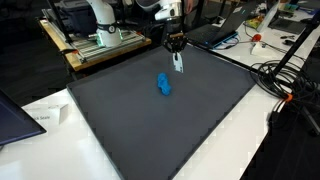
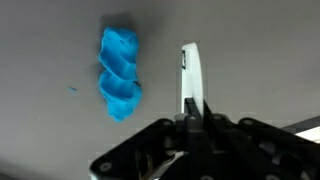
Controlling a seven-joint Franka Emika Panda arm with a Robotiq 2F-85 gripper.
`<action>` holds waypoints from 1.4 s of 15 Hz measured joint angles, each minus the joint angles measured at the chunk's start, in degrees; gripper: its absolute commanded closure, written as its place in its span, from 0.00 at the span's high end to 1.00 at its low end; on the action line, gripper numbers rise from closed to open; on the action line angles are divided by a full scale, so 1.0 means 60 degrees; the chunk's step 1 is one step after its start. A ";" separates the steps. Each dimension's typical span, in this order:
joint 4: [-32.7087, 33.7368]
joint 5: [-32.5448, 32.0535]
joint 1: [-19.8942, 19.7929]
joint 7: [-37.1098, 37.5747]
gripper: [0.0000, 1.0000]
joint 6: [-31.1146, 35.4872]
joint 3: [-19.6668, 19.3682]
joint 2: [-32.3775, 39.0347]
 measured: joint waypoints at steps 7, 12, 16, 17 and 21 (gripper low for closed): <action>-0.0179 0.5519 -0.1702 -0.4332 0.01 -0.0326 0.2608 -0.0241; 0.0727 0.9222 -0.3396 -0.7396 0.01 -0.2101 0.4516 -0.0278; 0.1781 1.1192 -0.2269 -0.9296 0.01 -0.4287 0.2658 -0.0525; 0.2026 1.1315 -0.2010 -0.9544 0.01 -0.4809 0.2156 -0.0528; 0.2920 1.1637 -0.1506 -1.0823 0.01 -0.6535 0.0736 -0.0146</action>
